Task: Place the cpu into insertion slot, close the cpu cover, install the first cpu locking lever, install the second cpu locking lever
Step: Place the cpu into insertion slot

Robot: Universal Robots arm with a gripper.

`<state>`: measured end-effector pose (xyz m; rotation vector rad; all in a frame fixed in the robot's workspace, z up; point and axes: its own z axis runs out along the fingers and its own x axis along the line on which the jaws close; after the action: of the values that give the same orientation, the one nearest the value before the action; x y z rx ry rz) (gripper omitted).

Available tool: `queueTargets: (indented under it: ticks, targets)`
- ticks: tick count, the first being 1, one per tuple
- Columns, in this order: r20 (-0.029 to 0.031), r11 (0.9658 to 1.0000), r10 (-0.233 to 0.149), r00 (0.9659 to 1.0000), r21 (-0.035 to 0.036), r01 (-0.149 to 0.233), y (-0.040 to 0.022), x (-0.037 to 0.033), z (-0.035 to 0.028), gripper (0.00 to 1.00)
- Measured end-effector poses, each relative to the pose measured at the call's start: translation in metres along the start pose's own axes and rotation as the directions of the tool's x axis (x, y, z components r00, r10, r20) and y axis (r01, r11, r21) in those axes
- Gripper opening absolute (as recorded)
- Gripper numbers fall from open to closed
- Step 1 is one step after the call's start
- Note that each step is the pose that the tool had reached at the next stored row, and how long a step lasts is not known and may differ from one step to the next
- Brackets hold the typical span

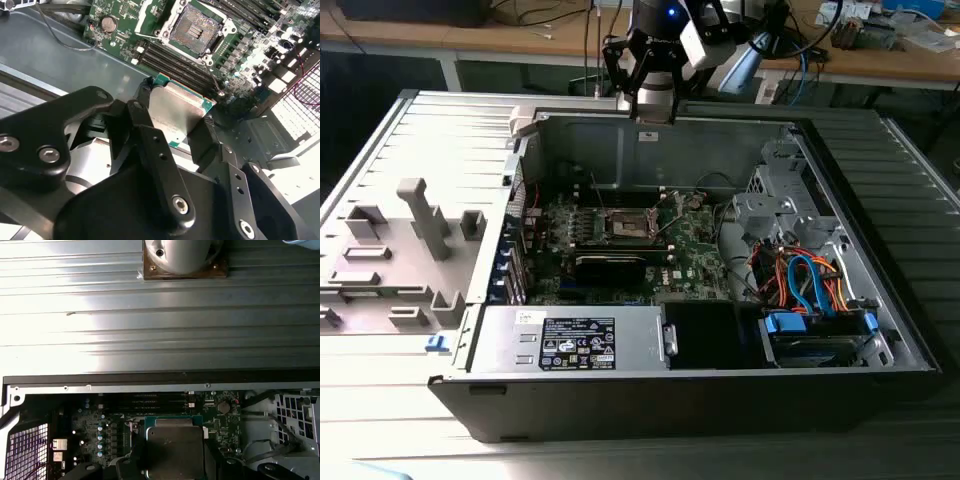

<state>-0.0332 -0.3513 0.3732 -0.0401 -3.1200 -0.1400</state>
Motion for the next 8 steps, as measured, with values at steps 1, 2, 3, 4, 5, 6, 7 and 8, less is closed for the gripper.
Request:
queueTargets:
  ticks: [1, 2, 3, 4, 5, 6, 7, 8]
  targets:
    - [0.0001, 1.0, 0.0, 1.0, 0.0, 0.0, 0.0, 0.0, 0.0, 0.55]
    - [0.0, 1.0, 0.0, 1.0, 0.0016, 0.0, -0.0004, 0.0005, 0.0023, 0.55]
    - [0.0001, 1.0, 0.0, 1.0, 0.0025, 0.0, -0.0006, 0.0005, 0.0051, 0.55]
    - [0.0001, 1.0, 0.0, 1.0, 0.0026, 0.0, -0.0006, 0.0005, 0.0052, 0.55]
    - [0.0001, 1.0, 0.0, 1.0, 0.0027, 0.0, -0.0006, 0.0005, 0.0052, 0.55]
    - [0.0001, 1.0, 0.0, 1.0, 0.0027, 0.0, -0.0006, 0.0005, 0.0052, 0.55]
    - [0.0001, 1.0, 0.0, 1.0, 0.0027, 0.0, -0.0007, 0.0005, 0.0053, 0.55]
    - [0.0001, 1.0, 0.0, 1.0, 0.0027, 0.0, -0.0007, 0.0005, 0.0053, 0.55]
